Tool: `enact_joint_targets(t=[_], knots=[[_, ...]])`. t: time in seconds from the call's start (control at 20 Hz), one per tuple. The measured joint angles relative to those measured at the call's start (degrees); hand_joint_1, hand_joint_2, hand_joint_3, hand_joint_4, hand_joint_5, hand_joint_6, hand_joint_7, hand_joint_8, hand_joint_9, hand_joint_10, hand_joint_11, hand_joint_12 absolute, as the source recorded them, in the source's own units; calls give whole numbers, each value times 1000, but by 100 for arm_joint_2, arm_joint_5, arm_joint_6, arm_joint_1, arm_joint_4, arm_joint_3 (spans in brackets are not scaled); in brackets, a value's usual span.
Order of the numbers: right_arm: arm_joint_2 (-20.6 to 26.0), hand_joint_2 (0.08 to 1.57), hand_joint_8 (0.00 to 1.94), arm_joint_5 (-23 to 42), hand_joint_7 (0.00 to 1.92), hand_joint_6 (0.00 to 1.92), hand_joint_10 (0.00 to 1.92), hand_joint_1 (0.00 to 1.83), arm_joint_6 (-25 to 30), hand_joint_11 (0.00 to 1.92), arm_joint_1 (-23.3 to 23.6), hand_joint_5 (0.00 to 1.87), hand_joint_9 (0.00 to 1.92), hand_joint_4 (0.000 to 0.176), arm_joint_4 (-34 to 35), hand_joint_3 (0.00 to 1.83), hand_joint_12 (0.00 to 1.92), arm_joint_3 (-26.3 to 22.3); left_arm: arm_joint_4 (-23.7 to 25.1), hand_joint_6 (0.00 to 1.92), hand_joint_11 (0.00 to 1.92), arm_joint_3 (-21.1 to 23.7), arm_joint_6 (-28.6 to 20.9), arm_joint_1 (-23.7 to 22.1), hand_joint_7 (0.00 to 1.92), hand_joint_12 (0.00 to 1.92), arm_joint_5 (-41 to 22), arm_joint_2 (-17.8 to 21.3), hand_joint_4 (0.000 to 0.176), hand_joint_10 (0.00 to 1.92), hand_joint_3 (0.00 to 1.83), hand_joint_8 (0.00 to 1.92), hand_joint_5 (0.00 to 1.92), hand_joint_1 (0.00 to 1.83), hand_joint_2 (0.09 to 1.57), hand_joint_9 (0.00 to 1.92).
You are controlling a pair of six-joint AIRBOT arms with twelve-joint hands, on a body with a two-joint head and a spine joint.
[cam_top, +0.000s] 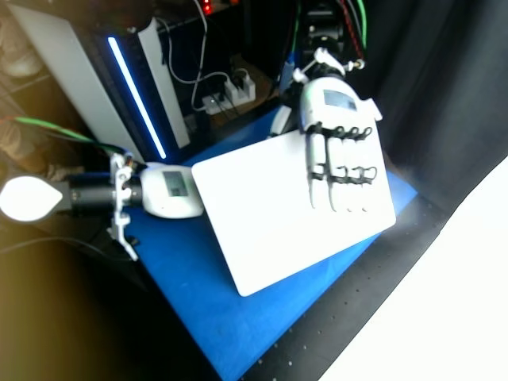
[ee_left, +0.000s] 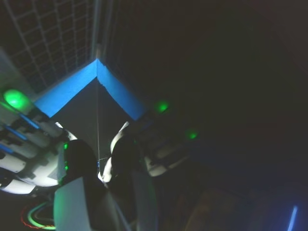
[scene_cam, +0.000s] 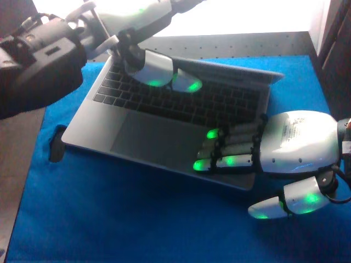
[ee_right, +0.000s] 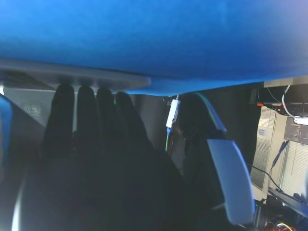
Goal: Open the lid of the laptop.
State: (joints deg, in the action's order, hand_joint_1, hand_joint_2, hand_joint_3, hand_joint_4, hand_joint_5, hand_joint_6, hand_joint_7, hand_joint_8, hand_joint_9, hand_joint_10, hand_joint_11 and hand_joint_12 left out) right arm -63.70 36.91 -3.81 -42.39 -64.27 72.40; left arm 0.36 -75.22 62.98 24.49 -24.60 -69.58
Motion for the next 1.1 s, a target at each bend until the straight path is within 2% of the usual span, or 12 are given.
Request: enact_joint_targets(t=[0.05, 0.15, 0.2, 0.25, 0.35, 0.5, 0.6, 0.65, 0.7, 0.85, 1.1], knots=[[-9, 1349, 0, -2, 0, 0, 0, 153, 0, 0, 0, 0, 0, 0, 4, 0, 0, 0, 9, 0, 0, -63, 35, -83, 0, 0, 109, -33, 40, 0, 4, 0, 0, 854, 987, 0], [-13, 1344, 0, -2, 0, 0, 0, 178, 0, 0, 0, 0, 0, 0, 9, 0, 0, 0, 11, 0, 0, -111, 98, -151, 0, 0, 254, -61, 47, 0, 4, 0, 0, 841, 989, 0], [-13, 1345, 0, -7, 0, 2, 0, 204, -2, 0, 0, 6, 0, 0, 9, 0, 0, 0, 11, 0, 0, -120, 98, -153, 0, 0, 317, -63, 39, 0, 4, 0, 0, 842, 991, 0], [-13, 1348, 0, -11, 0, 0, 0, 180, -2, 0, 0, 0, 0, 0, 7, 0, 0, 0, 11, 0, 0, -133, 98, -153, 0, 0, 352, -63, 15, 0, 2, 0, 0, 837, 987, 0], [-13, 1358, 0, -33, 0, 0, 0, 161, -2, 0, -2, 0, 0, 0, 9, 4, 0, 0, 15, 0, 0, -210, 111, -223, 0, 0, 437, -114, 0, 0, 3, 0, 0, 830, 990, 0], [-13, 1375, 0, -33, 0, 0, 0, 87, -2, 0, -9, 0, 0, 0, 11, 6, 0, 0, 4, 0, 0, -374, 153, -426, 0, 0, 603, -214, 2, 0, 9, 0, 0, 829, 1008, 0], [-33, 1377, 0, -33, 0, 0, 0, 92, -2, 0, -9, 0, 0, 0, 11, 4, 0, 0, -295, 0, 0, -481, 638, -608, 0, 0, 866, -293, 17, 0, 10, 0, 0, 809, 1018, 0], [-44, 1367, 0, -37, 0, 0, 0, 148, -4, 0, -9, 0, 0, 0, 13, 0, 0, 2, -442, 0, 0, -595, 876, -695, 0, 0, 970, -380, 0, 0, 5, 0, 0, 783, 1011, 0], [-52, 1357, 0, -35, 0, 0, 0, 171, -2, 0, -9, 0, 0, 0, 15, 0, 0, 9, -501, 0, 0, -708, 981, -767, 0, 0, 1091, -457, 0, 0, 1, 0, 0, 770, 1002, 0], [-83, 1382, 0, -68, 0, 0, 0, 35, -4, 0, -9, 0, 0, 0, 42, 6, 0, 24, -682, 0, 0, -1270, 1099, -938, 0, 0, 1434, -800, 0, 0, 0, 0, 0, 753, 996, 0], [-94, 1392, 0, -146, 0, 0, 0, 1, -9, 0, -9, 0, 0, 0, 59, 7, 0, 120, -944, 0, 0, -2133, 1123, -1255, 0, 0, 2033, -1283, 0, 0, 5, 0, 0, 757, 1015, 0]])
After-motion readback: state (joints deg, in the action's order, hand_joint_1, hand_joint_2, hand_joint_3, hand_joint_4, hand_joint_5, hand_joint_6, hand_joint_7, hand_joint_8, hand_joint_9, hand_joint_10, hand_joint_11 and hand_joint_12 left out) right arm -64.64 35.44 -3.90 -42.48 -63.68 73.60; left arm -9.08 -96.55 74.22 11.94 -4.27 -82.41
